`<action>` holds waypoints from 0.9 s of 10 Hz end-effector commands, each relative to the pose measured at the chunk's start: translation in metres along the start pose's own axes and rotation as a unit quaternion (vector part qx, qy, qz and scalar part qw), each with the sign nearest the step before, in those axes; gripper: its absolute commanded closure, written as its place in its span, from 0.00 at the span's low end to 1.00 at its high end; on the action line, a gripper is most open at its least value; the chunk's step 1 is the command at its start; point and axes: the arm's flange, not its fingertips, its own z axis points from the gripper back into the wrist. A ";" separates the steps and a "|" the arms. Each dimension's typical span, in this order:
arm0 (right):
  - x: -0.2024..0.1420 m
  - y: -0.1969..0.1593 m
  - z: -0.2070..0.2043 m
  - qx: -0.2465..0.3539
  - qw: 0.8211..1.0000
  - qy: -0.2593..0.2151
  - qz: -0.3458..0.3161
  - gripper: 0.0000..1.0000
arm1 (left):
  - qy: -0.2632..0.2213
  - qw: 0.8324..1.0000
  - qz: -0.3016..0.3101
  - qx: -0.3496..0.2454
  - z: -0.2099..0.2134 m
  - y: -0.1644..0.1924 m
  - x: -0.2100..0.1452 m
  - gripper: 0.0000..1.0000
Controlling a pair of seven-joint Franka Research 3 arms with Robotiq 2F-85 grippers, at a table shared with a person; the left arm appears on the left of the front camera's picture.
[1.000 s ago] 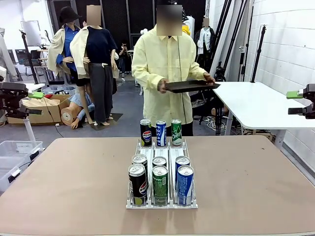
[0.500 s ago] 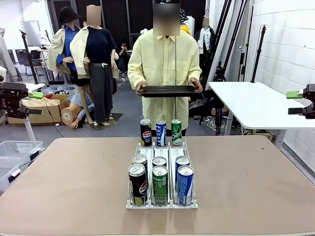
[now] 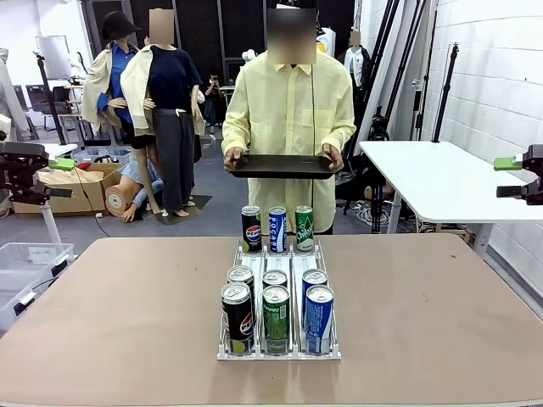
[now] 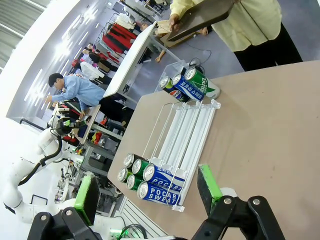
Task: Retrieve and hand over the desired beverage to the person.
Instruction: Pick up a can of the same type that the person held from the Automatic Can Dispenser.
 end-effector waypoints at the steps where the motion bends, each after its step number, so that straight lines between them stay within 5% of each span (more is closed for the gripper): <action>1: 0.002 0.000 -0.001 0.006 1.000 -0.002 -0.001 0.00 | -0.005 1.000 0.002 -0.002 0.001 -0.001 0.001 0.00; 9: 0.002 0.000 -0.001 0.006 1.000 -0.002 -0.001 0.00 | -0.005 1.000 0.002 -0.002 0.001 -0.001 0.001 0.00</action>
